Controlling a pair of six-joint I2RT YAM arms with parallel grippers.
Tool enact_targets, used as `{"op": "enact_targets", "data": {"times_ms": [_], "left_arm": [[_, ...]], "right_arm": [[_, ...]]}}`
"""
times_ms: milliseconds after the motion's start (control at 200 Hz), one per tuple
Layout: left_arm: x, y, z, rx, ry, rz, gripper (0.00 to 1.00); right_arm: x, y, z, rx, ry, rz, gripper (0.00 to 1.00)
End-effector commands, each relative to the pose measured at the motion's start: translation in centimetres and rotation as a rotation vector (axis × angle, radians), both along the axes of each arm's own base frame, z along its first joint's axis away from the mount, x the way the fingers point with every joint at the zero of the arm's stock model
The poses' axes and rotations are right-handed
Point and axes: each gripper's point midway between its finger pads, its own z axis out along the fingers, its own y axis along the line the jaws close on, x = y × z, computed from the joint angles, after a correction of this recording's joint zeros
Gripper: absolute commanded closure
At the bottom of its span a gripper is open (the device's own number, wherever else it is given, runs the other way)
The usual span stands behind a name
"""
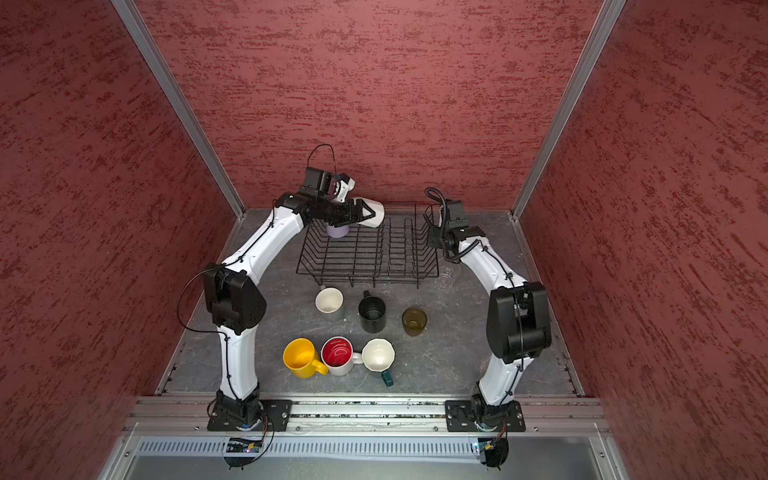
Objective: Load the cups into the dish rack
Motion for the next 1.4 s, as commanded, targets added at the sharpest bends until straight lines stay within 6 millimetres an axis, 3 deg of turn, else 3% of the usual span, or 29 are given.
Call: {"op": "enact_targets", "data": {"times_ms": [0,326,626,902,1393], "left_arm": [[1.1,-0.3,3.0,0.009,-0.13,0.01,1.0],[2.0,-0.7,2.3,0.04,-0.145,0.035,1.0],[2.6,-1.1,1.4,0.068,-0.142,0.04,1.0],[3.2,-1.5,0.5,0.088,-0.139,0.047,1.0],[5.4,-2.3,-3.1,0.173,-0.123,0.085,1.0]], "right_arm": [[1.6,-0.1,0.9,0.011,-0.043,0.004,0.47],[2.4,0.8,-1.8,0.038,0.002,0.038,0.61],[2.1,2.0,-2.2,0.084,0.008,0.079,0.7],[1.4,3.1,-2.6,0.085,0.023,0.104,0.72],[0.7,4.5,-3.0,0.084,0.039,0.133,0.7]]}}
